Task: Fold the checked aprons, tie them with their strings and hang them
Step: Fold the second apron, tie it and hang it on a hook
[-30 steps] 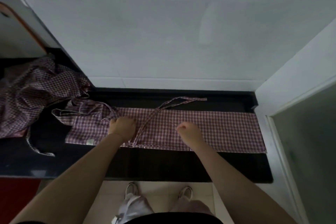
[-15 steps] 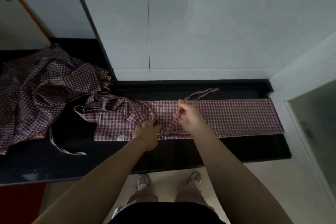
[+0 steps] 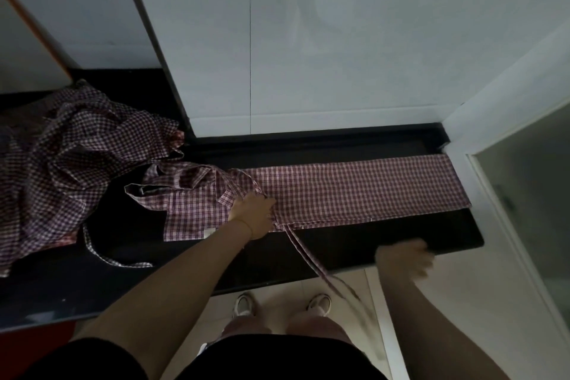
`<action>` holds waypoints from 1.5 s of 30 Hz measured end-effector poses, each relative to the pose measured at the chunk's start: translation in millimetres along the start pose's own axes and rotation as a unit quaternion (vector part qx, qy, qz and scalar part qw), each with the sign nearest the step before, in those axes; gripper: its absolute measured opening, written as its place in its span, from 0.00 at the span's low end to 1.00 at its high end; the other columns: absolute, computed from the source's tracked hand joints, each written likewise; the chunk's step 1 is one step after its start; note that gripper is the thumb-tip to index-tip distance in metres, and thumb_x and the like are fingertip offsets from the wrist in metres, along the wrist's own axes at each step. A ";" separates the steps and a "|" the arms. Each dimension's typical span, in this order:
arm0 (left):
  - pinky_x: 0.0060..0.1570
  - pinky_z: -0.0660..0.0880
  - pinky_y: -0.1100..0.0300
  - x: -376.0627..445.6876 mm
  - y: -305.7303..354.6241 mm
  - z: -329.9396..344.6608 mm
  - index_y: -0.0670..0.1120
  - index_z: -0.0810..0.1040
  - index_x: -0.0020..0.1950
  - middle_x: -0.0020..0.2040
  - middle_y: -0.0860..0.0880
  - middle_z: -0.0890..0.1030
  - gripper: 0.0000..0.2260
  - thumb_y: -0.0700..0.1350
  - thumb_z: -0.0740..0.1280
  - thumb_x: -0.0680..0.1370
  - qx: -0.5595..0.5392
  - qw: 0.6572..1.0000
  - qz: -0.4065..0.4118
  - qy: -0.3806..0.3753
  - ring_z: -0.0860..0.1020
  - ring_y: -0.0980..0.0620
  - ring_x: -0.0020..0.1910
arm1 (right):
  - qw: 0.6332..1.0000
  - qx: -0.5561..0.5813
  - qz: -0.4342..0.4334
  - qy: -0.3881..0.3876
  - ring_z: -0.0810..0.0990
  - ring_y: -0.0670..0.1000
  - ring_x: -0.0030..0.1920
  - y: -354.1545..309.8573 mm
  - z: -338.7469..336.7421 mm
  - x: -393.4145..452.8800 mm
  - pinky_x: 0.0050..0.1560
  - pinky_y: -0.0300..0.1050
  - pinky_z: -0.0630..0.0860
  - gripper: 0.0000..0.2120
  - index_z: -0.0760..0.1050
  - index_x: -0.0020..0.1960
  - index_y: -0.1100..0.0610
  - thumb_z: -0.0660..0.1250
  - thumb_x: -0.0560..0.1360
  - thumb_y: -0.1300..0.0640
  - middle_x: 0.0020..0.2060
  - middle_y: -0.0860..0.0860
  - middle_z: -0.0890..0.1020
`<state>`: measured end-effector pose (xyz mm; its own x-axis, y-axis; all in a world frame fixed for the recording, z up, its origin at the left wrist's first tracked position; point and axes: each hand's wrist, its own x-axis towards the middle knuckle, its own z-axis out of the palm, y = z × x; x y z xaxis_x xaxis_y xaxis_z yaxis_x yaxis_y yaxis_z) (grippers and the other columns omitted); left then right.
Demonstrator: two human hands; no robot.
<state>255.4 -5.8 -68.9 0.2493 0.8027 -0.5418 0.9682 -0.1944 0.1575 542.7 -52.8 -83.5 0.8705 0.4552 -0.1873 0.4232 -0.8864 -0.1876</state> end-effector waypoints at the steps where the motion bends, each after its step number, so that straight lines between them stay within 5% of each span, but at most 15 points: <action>1: 0.68 0.63 0.47 -1.7 -1.9 -3.6 0.53 0.64 0.75 0.68 0.44 0.71 0.23 0.53 0.59 0.80 0.004 1.000 -0.005 0.015 0.68 0.44 0.67 | 0.996 -0.043 -0.083 0.014 0.72 0.62 0.62 -6.2 -3.3 -7.8 0.62 0.58 0.72 0.28 0.67 0.66 0.60 0.74 0.70 0.58 0.64 0.63 0.71; 4: 0.69 0.62 0.49 -10.8 -9.8 -13.0 0.49 0.75 0.64 0.60 0.45 0.77 0.18 0.56 0.55 0.80 0.088 0.994 0.012 0.058 0.71 0.46 0.62 | 0.931 -0.052 -0.360 -0.016 0.77 0.51 0.54 -46.3 7.2 -32.7 0.54 0.47 0.77 0.13 0.75 0.54 0.54 0.72 0.71 0.59 0.52 0.52 0.76; 7: 0.74 0.51 0.47 -22.3 -15.1 -20.1 0.48 0.80 0.44 0.44 0.50 0.80 0.20 0.53 0.52 0.82 0.183 0.971 0.109 0.105 0.76 0.50 0.52 | 0.860 -0.068 -0.488 -0.133 0.72 0.50 0.66 -82.0 25.9 -65.3 0.66 0.50 0.72 0.22 0.70 0.69 0.50 0.69 0.75 0.54 0.66 0.50 0.72; 10: 0.72 0.58 0.49 -27.2 -20.8 -22.4 0.49 0.78 0.41 0.39 0.51 0.79 0.22 0.56 0.50 0.83 0.111 0.988 0.103 0.040 0.77 0.52 0.46 | 0.840 -0.131 -0.486 -0.202 0.63 0.54 0.74 -80.7 42.4 -72.8 0.72 0.57 0.66 0.27 0.61 0.76 0.48 0.64 0.79 0.47 0.75 0.52 0.62; 13: 0.56 0.71 0.51 -25.6 -43.7 -14.7 0.48 0.78 0.48 0.46 0.50 0.80 0.24 0.61 0.48 0.82 0.014 0.999 -0.011 -0.027 0.76 0.51 0.47 | 0.832 -0.165 -0.495 -0.189 0.55 0.56 0.78 -74.5 46.1 -65.4 0.74 0.59 0.62 0.30 0.57 0.78 0.49 0.64 0.79 0.45 0.78 0.54 0.56; 17: 0.48 0.74 0.57 -29.9 -66.8 -9.9 0.47 0.76 0.40 0.43 0.50 0.80 0.26 0.64 0.50 0.81 -0.064 0.987 -0.126 -0.079 0.77 0.52 0.43 | 0.831 -0.171 -0.489 -0.204 0.50 0.56 0.79 -73.2 42.5 -54.9 0.74 0.58 0.61 0.32 0.54 0.79 0.50 0.64 0.79 0.46 0.79 0.55 0.52; 20: 0.54 0.77 0.56 -37.6 -77.9 -21.2 0.47 0.80 0.56 0.55 0.49 0.82 0.19 0.60 0.61 0.78 -0.064 0.951 -0.207 -0.221 0.81 0.49 0.54 | 0.829 -0.197 -0.475 -0.219 0.46 0.57 0.80 -79.0 40.0 -55.2 0.75 0.61 0.59 0.35 0.50 0.79 0.49 0.64 0.79 0.46 0.80 0.55 0.48; 22: 0.61 0.74 0.52 -43.4 -81.6 -31.1 0.46 0.73 0.69 0.68 0.47 0.75 0.20 0.53 0.64 0.80 0.018 0.944 -0.239 -0.226 0.75 0.46 0.66 | 0.830 -0.212 -0.463 -0.229 0.44 0.58 0.80 -84.4 39.3 -57.2 0.75 0.63 0.57 0.36 0.48 0.79 0.49 0.64 0.79 0.46 0.80 0.54 0.46; 25: 0.55 0.77 0.51 -39.1 -73.5 -36.3 0.46 0.75 0.66 0.63 0.47 0.77 0.14 0.42 0.59 0.82 0.077 0.975 -0.201 -0.049 0.77 0.45 0.61 | 0.832 -0.221 -0.454 -0.233 0.43 0.60 0.79 -88.6 41.5 -58.5 0.75 0.65 0.55 0.38 0.47 0.79 0.50 0.65 0.78 0.46 0.80 0.55 0.44; 28: 0.54 0.77 0.49 -28.6 -50.7 -25.5 0.47 0.76 0.62 0.61 0.47 0.78 0.14 0.52 0.58 0.81 -0.048 0.987 -0.139 0.061 0.77 0.46 0.57 | 0.830 -0.225 -0.454 -0.232 0.43 0.61 0.79 -88.2 44.5 -59.3 0.75 0.66 0.54 0.39 0.45 0.79 0.50 0.66 0.78 0.45 0.80 0.56 0.44; 31: 0.60 0.74 0.49 -25.5 -16.9 -2.9 0.51 0.71 0.69 0.66 0.50 0.75 0.26 0.64 0.64 0.75 -0.083 0.994 -0.066 -0.004 0.74 0.48 0.63 | 0.824 -0.242 -0.457 -0.231 0.42 0.62 0.79 -87.4 45.3 -59.0 0.75 0.67 0.53 0.41 0.42 0.80 0.50 0.65 0.78 0.43 0.80 0.57 0.42; 33: 0.59 0.72 0.50 -20.4 -4.0 16.0 0.49 0.69 0.70 0.67 0.48 0.71 0.28 0.61 0.67 0.74 -0.057 0.996 -0.061 -0.016 0.71 0.47 0.64 | 0.819 -0.252 -0.459 -0.234 0.41 0.62 0.79 -87.8 45.2 -58.3 0.75 0.67 0.52 0.42 0.40 0.80 0.50 0.64 0.78 0.41 0.79 0.57 0.40; 39: 0.49 0.73 0.59 -6.2 -11.5 17.6 0.45 0.78 0.53 0.55 0.46 0.78 0.12 0.52 0.66 0.77 -0.183 0.977 -0.071 -0.085 0.75 0.49 0.51 | 0.814 -0.253 -0.464 -0.240 0.39 0.61 0.79 -81.1 43.9 -47.6 0.75 0.67 0.51 0.44 0.39 0.80 0.49 0.66 0.77 0.43 0.79 0.56 0.39; 42: 0.39 0.72 0.61 -7.1 -23.0 -7.1 0.46 0.76 0.55 0.50 0.49 0.77 0.11 0.48 0.69 0.77 -0.243 0.956 -0.049 -0.154 0.75 0.52 0.44 | 0.816 -0.251 -0.460 -0.244 0.38 0.60 0.79 -80.9 43.1 -44.8 0.75 0.67 0.51 0.44 0.39 0.80 0.48 0.66 0.78 0.45 0.79 0.55 0.38; 45: 0.47 0.76 0.56 -14.3 -38.0 -21.5 0.45 0.78 0.56 0.52 0.45 0.81 0.23 0.63 0.69 0.74 -0.310 0.916 -0.058 -0.250 0.77 0.49 0.46 | 0.818 -0.257 -0.452 -0.248 0.38 0.61 0.79 -81.7 40.5 -42.0 0.75 0.67 0.50 0.43 0.38 0.80 0.49 0.65 0.78 0.46 0.79 0.56 0.37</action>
<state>214.6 2.3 -49.4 0.2746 0.4093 -0.8701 0.8296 0.3566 0.4296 461.4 4.0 -99.4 -0.0105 0.8086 -0.5882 0.9978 -0.0299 -0.0590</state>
